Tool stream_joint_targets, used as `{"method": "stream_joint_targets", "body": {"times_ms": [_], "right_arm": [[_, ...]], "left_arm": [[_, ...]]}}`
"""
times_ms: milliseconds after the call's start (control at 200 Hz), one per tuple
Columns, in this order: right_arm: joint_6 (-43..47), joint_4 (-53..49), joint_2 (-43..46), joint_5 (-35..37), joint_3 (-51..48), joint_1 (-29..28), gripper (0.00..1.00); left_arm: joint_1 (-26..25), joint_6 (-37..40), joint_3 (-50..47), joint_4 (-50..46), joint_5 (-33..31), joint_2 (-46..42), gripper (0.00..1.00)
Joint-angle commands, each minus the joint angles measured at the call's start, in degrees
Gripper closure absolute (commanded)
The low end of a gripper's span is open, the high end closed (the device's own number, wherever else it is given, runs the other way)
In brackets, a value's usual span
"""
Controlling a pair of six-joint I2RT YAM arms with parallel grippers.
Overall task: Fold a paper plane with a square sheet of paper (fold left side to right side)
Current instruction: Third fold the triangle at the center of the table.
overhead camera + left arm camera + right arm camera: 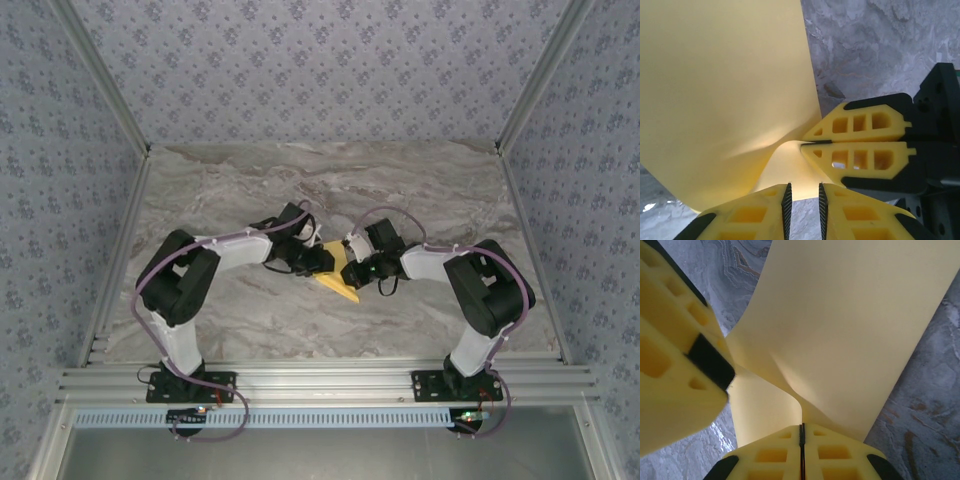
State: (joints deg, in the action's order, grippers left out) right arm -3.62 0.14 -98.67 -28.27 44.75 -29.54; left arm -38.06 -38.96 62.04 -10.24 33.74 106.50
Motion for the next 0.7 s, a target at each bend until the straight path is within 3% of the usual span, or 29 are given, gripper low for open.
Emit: {"method": "stream_joint_targets", "body": {"times_ms": [0,475,695], "right_arm": [[1.07,-4.05,-2.35,2.7,0.16,-0.37,0.91],[1.11,-4.68,-2.32,2.7,0.85,-0.37,0.9],[-0.22,-4.71,-0.39,1.92,1.96,-0.01,0.85]], "left_arm": [[-0.48,-0.96,-1.18,2.24,-0.11,1.38,0.77],[-0.5,-0.5,-2.27,1.76,-2.71,4.55,0.77],[-0.48,-0.43,-3.33,1.76,-3.23,4.82,0.77]]}}
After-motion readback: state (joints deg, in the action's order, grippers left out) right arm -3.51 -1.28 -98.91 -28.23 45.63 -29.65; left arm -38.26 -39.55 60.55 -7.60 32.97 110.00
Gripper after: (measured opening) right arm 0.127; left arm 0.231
